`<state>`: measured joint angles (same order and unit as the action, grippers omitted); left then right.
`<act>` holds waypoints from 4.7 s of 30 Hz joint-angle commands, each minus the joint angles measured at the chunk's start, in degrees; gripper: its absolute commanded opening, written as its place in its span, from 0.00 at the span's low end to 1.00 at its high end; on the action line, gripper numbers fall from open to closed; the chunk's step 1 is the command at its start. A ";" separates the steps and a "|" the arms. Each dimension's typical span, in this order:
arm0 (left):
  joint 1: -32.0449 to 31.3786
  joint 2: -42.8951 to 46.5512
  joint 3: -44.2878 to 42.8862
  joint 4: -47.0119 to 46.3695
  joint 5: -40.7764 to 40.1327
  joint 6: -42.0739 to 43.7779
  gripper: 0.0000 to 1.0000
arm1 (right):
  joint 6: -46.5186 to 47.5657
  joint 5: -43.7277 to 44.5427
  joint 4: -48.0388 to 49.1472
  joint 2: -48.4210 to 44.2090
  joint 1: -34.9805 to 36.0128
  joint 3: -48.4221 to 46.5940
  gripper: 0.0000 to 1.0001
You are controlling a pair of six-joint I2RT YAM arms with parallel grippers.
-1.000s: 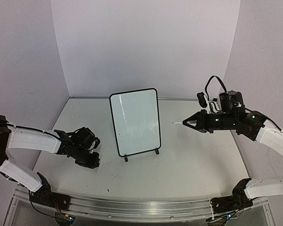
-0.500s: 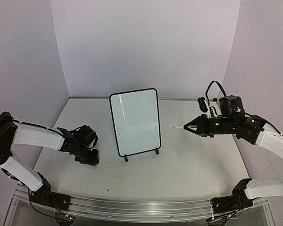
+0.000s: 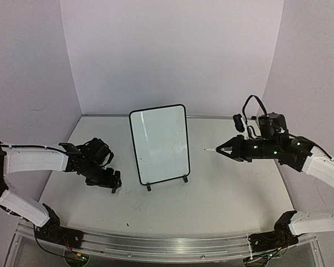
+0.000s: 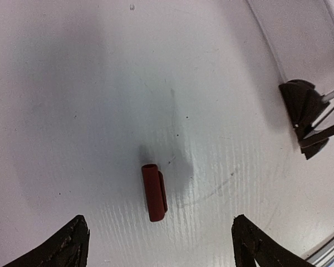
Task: Write a sentence on the whiteboard
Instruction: Place the pen cap at the center of the board, then hold the whiteboard at the center of the board, then write a sentence on the whiteboard.
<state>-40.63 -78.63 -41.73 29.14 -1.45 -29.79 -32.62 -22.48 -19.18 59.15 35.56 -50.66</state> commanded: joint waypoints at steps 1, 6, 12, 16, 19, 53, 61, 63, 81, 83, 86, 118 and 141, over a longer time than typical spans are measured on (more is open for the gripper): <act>3.75 5.57 -9.08 8.39 6.41 7.16 0.89 | 0.19 3.83 4.01 -0.19 3.48 -2.59 0.00; 11.15 3.63 -24.17 16.72 18.92 18.80 0.89 | -0.81 5.96 9.97 5.15 9.18 -4.86 0.00; 15.86 -4.34 -38.41 16.98 37.49 27.88 0.87 | -2.51 7.20 23.33 13.81 14.68 -7.19 0.00; 16.15 -6.07 -38.40 7.28 43.32 25.97 0.85 | -2.98 7.18 28.36 17.71 15.74 -9.15 0.00; 16.75 -7.15 -39.37 4.80 42.99 26.51 0.86 | -3.10 6.71 29.73 19.83 15.84 -11.09 0.00; 16.88 -11.13 -36.88 -2.18 44.00 37.09 0.24 | 1.04 6.32 31.49 34.33 15.94 -25.58 0.00; 16.87 -12.22 -37.04 -2.33 45.74 37.17 0.14 | 2.04 6.39 30.76 35.52 15.93 -27.10 0.00; 16.84 -12.20 -36.90 -2.34 45.79 37.38 0.10 | 2.46 6.28 30.45 35.93 15.89 -27.68 0.00; 16.90 -11.93 -34.66 -2.40 45.16 39.60 0.00 | 4.41 5.59 29.11 40.55 16.59 -32.52 0.00; 16.90 -11.95 -34.58 -2.35 45.04 39.77 0.00 | 4.34 5.95 29.11 41.00 16.63 -32.96 0.00; 16.86 -11.86 -34.44 -2.26 45.04 39.97 0.00 | 4.26 6.71 29.12 41.86 16.60 -33.80 0.00; 16.86 -10.68 -34.07 -1.91 45.15 41.13 0.00 | 4.17 14.81 26.73 45.49 16.65 -35.03 0.00; 16.84 -10.32 -33.90 -1.98 44.60 41.32 0.00 | 2.18 9.57 35.00 38.23 16.71 -25.86 0.00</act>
<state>-23.66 -90.38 -76.41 26.46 44.92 9.09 -29.99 -12.97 10.61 101.86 52.59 -77.16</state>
